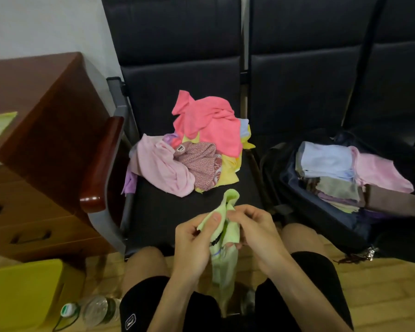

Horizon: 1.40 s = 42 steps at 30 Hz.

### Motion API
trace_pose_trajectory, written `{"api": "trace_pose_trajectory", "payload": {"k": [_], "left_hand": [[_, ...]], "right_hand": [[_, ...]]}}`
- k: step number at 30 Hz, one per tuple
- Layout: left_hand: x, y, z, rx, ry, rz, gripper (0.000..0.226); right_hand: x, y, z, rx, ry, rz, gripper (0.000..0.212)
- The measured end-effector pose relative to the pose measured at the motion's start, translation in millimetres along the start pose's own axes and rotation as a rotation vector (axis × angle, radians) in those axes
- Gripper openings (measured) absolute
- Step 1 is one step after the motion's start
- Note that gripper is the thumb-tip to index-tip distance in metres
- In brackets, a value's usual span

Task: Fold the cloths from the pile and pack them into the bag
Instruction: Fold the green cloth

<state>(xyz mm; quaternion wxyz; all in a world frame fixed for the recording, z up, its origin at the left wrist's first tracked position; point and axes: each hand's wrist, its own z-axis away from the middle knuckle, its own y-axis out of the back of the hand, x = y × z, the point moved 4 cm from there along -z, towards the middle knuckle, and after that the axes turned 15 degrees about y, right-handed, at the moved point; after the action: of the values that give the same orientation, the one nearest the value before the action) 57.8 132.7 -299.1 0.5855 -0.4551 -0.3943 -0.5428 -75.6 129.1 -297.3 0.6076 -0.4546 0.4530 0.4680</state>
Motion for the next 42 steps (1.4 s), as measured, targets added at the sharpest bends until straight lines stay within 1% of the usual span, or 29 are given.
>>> {"api": "trace_pose_trajectory", "payload": {"k": [7, 11, 14, 15, 18, 21, 24, 26, 29, 31, 33, 35, 36, 38, 40, 42], "left_hand": [[6.8, 1.0, -7.6, -0.084, -0.067, -0.078, 0.023], [4.6, 2.3, -9.4, -0.172, -0.086, -0.159, 0.013], [1.4, 3.2, -11.4, -0.244, -0.070, -0.183, 0.033], [2.2, 3.4, -12.3, -0.244, -0.081, -0.209, 0.035], [3.0, 5.8, -12.9, -0.220, -0.118, -0.262, 0.028], [6.5, 3.5, -10.6, -0.178, -0.123, -0.243, 0.014], [9.7, -0.2, -8.0, -0.115, -0.144, -0.246, 0.018], [10.2, -2.6, -8.6, -0.109, -0.158, -0.264, 0.018], [10.3, -2.8, -17.1, -0.111, -0.081, -0.148, 0.020], [15.6, 1.9, -25.9, -0.094, -0.042, -0.072, 0.025], [25.8, 7.5, -33.1, -0.113, -0.026, -0.055, 0.026], [40.4, 10.0, -36.7, -0.176, -0.026, -0.048, 0.026], [49.1, 10.1, -37.1, -0.207, -0.035, -0.053, 0.025], [66.8, 9.6, -36.3, -0.276, -0.052, -0.070, 0.022], [80.8, 9.9, -34.3, -0.364, -0.062, -0.098, 0.024], [92.5, 14.6, -32.3, -0.430, -0.068, -0.160, 0.024]], "right_hand": [[-3.9, -8.1, -3.4, 0.049, 0.040, 0.040, 0.015], [-5.2, -10.4, -6.2, 0.059, 0.010, -0.012, 0.016], [-10.2, -11.3, -6.5, 0.020, -0.034, -0.079, 0.016], [-12.2, -10.8, -7.1, -0.009, -0.045, -0.095, 0.017], [-17.3, -7.0, -7.8, -0.078, -0.049, -0.067, 0.022], [-19.2, -6.9, -2.8, -0.105, -0.036, -0.026, 0.021], [-19.2, -7.8, 1.4, -0.150, -0.038, -0.025, 0.026], [-19.6, -4.8, 2.3, -0.165, -0.018, -0.034, 0.027], [-21.1, 0.6, 3.7, -0.184, 0.008, -0.024, 0.030], [-16.5, 8.3, 0.8, -0.140, 0.032, 0.007, 0.032], [-7.4, 21.4, -7.1, -0.028, 0.065, 0.048, 0.033], [-1.2, 31.8, -16.0, 0.030, 0.115, 0.104, 0.044], [-1.5, 33.5, -19.8, 0.017, 0.149, 0.110, 0.052], [-5.0, 31.0, -28.6, -0.107, 0.208, 0.058, 0.065], [-13.5, 25.3, -36.5, -0.271, 0.211, 0.008, 0.070], [-27.8, 23.3, -40.4, -0.382, 0.278, 0.051, 0.073]]}}
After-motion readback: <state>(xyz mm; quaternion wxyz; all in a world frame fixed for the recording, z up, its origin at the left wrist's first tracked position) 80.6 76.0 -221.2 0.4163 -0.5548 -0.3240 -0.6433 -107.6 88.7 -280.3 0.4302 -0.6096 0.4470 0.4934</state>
